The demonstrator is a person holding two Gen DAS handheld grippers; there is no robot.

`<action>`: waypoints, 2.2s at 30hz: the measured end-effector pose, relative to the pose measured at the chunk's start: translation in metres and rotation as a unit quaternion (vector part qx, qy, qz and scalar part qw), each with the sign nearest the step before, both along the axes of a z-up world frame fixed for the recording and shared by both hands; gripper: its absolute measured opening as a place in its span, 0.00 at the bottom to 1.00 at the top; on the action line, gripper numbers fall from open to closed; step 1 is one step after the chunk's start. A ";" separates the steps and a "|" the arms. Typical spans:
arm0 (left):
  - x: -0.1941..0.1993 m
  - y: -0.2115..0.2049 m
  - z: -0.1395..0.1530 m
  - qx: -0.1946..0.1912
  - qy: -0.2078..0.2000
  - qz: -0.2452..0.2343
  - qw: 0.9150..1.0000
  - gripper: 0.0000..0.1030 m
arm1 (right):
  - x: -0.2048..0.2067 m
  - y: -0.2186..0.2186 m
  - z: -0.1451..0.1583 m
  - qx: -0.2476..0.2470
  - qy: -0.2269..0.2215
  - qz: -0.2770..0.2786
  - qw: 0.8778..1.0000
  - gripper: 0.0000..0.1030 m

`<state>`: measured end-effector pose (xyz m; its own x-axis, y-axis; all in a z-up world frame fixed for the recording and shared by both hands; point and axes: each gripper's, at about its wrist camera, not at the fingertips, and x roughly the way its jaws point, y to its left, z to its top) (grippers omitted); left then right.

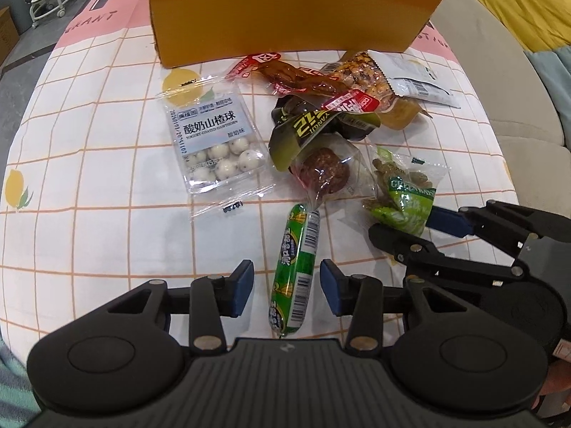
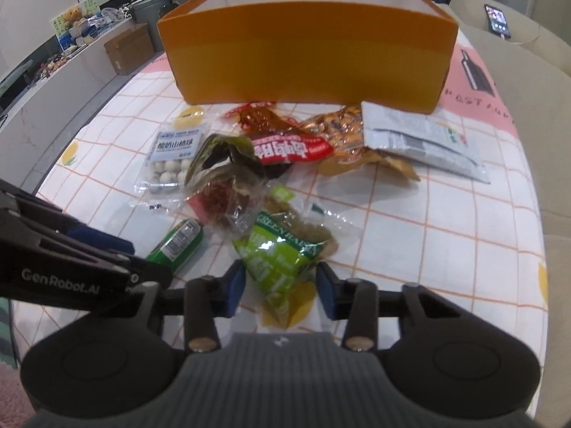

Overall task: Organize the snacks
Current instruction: 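Grasp the green sausage stick with the left tool while the right tool grasps the green pea bag, then carry both snacks into the orange box and open both tools to release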

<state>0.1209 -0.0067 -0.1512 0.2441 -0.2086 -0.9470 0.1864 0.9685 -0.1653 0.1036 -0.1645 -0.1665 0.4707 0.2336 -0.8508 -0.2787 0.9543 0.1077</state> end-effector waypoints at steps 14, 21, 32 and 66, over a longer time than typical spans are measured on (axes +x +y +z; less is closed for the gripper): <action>0.001 -0.004 -0.005 -0.012 0.003 -0.012 1.000 0.25 | -0.002 0.001 0.002 0.000 -0.004 0.001 1.000 0.23; -0.010 0.000 0.012 -0.011 -0.016 -0.009 1.000 0.25 | -0.010 -0.004 0.013 -0.004 0.006 -0.006 1.000 0.20; -0.028 0.010 0.052 -0.047 -0.060 0.015 0.997 0.24 | -0.031 -0.008 0.044 0.000 -0.020 -0.008 1.000 0.14; 0.081 -0.003 0.215 -0.047 -0.262 0.027 0.963 0.24 | 0.084 -0.024 0.215 0.002 -0.213 0.011 0.977 0.13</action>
